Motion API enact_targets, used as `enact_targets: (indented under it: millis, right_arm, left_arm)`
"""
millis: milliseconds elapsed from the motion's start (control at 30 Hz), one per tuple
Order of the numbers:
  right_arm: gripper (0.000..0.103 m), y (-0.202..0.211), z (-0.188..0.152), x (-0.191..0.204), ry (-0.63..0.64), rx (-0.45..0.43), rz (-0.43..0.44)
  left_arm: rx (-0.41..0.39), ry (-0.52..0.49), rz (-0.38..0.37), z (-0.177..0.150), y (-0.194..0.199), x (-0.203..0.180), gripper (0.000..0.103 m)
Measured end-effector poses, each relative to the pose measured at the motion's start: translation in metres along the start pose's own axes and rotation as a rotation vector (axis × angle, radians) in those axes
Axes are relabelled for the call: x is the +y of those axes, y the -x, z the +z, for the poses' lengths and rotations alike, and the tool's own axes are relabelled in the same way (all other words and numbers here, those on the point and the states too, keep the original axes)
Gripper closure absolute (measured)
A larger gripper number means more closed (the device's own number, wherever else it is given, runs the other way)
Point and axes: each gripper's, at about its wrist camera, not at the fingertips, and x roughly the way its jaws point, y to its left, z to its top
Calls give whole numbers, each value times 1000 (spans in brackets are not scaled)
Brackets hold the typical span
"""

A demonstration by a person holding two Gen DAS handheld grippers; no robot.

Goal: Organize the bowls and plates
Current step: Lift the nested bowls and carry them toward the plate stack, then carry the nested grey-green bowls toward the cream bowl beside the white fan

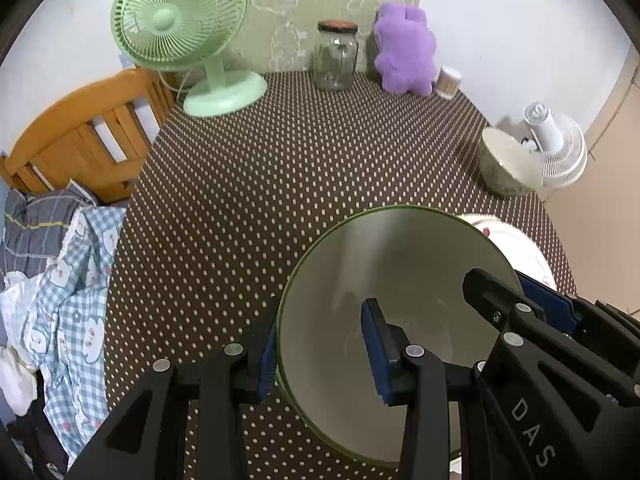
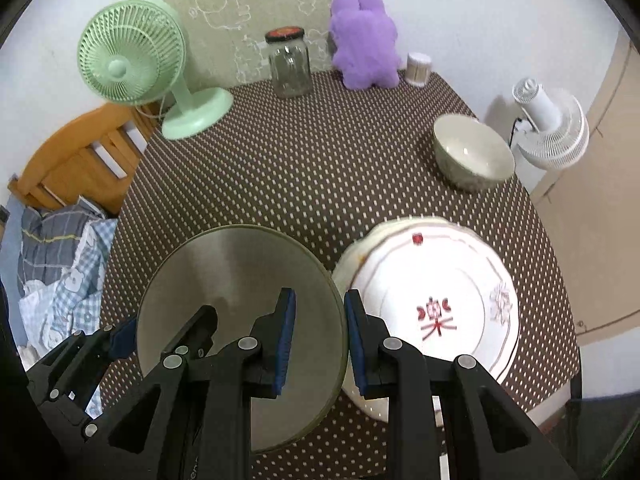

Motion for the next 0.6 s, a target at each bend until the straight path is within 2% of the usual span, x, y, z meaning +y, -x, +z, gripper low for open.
enact_targets:
  millis: [267,600]
  right_arm:
    - [74,-15,-17,-1,-16,48,-1]
    - [74,-30,-18,6,-21,61,13]
  left_arm:
    - [39,-3,6,-16,-11,2,65]
    - [40,6,23,-14,-23,9,65]
